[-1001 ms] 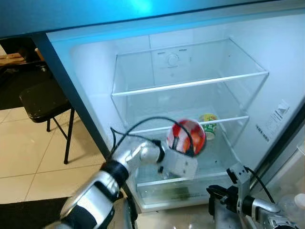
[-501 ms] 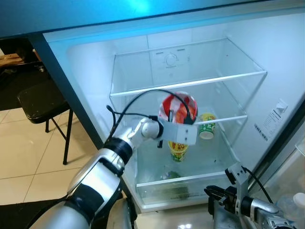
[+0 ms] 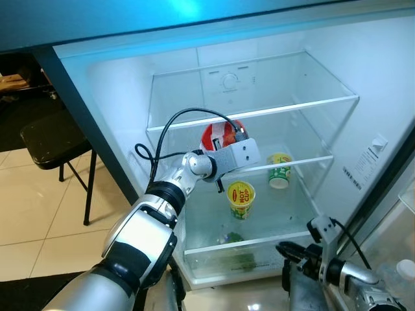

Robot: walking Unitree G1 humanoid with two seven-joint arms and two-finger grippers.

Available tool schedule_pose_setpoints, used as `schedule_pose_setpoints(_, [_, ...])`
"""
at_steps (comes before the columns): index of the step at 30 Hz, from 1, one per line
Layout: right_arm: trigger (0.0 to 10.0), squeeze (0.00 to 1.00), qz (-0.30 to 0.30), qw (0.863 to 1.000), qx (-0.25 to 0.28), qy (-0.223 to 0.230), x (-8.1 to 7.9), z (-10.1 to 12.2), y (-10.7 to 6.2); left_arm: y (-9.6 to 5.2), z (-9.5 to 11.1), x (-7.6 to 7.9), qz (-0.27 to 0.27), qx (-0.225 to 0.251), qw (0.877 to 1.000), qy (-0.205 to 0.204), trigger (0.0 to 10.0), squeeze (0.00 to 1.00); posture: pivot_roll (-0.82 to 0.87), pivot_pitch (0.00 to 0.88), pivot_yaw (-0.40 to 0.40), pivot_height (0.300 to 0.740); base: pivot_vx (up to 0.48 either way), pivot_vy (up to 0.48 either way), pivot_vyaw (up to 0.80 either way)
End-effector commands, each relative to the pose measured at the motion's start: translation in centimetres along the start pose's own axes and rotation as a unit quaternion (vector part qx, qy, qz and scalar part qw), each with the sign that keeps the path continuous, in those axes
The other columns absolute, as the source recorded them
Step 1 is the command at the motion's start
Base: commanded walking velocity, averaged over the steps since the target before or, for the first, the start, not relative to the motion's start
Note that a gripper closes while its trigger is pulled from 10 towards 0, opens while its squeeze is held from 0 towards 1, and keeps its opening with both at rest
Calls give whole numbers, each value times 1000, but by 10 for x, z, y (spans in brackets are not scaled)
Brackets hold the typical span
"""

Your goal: Restocking fridge

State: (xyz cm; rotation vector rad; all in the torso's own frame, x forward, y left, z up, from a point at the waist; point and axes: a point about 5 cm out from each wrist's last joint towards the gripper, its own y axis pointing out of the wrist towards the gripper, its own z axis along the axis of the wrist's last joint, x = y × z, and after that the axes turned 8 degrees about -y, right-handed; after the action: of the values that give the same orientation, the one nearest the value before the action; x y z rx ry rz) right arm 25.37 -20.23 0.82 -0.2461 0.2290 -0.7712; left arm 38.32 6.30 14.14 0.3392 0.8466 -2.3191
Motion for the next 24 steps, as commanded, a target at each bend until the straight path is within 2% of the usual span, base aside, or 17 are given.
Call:
schedule_pose_setpoints(1, [10000, 0, 2, 999, 29, -22, 1, 9, -3, 0, -1, -1, -1, 2, 1000, -31, 10000, 0, -131, 0, 84, 440, 0, 0, 0])
schedule_pose_setpoints(2, [10000, 0, 2, 999, 29, -22, 1, 9, -3, 0, -1, -1, -1, 2, 1000, -31, 10000, 0, -131, 0, 84, 440, 0, 0, 0])
schedule_pose_setpoints(4, [10000, 0, 7, 996, 61, -63, 3, 24, -6, -1, -5, 0, -6, -3, 998, -55, 10000, 0, -130, 0, 85, 440, 0, 0, 0])
schedule_pose_setpoints(6, [10000, 0, 7, 996, 61, -63, 3, 24, -6, -1, -5, 0, -6, -3, 998, -55, 10000, 0, -130, 0, 85, 440, 0, 0, 0])
schedule_pose_setpoints(8, [10000, 0, 11, 994, 74, -81, 4, 32, -7, -1, -7, 0, -6, -9, 998, -63, 10000, 0, -130, 0, 84, 440, 0, 0, 0])
schedule_pose_setpoints(9, [10000, 0, 16, 991, 86, -105, 4, 42, -9, -2, -9, -1, -4, -13, 998, -68, 10000, 0, -129, 0, 84, 440, 0, 0, 0])
schedule_pose_setpoints(11, [10000, 0, 16, 991, 86, -105, 4, 42, -9, -2, -9, -1, -4, -13, 998, -68, 10000, 0, -129, 0, 84, 440, 0, 0, 0])
schedule_pose_setpoints(12, [10000, 0, 21, 987, 96, -129, 5, 51, -11, -3, -11, -3, 0, -17, 997, -73, 10000, 0, -127, 0, 85, 440, 0, 0, 0])
schedule_pose_setpoints(15, [10000, 0, 21, 987, 96, -129, 5, 51, -11, -3, -11, -3, 0, -17, 997, -73, 10000, 0, -127, 0, 85, 440, 0, 0, 0])
schedule_pose_setpoints(16, [10000, 0, 28, 982, 106, -155, 5, 64, -13, -4, -14, -6, 9, -19, 996, -86, 10000, 0, -126, 0, 84, 440, 0, 0, 0])
schedule_pose_setpoints(17, [10000, 0, 28, 982, 106, -155, 5, 64, -13, -4, -14, -6, 9, -19, 996, -86, 10000, 0, -126, 0, 84, 440, 0, 0, 0])
schedule_pose_setpoints(18, [10000, 0, 34, 975, 116, -186, 5, 79, -17, -8, -17, -11, 25, -20, 993, -110, 10000, 0, -125, 0, 85, 440, 0, 0, 0])
schedule_pose_setpoints(21, [10000, 0, 38, 969, 122, -209, 5, 90, -20, -10, -19, -16, 37, -19, 990, -131, 10000, 0, -125, 0, 85, 440, 0, 0, 0])
schedule_pose_setpoints(23, [10000, 0, 37, 959, 124, -251, 4, 106, -24, -15, -21, -25, 52, -18, 984, -167, 10000, 0, -126, 0, 86, 440, 0, 0, 0])
schedule_pose_setpoints(24, [10000, 0, 37, 959, 124, -251, 4, 106, -24, -15, -21, -25, 52, -18, 984, -167, 10000, 0, -126, 0, 86, 440, 0, 0, 0])
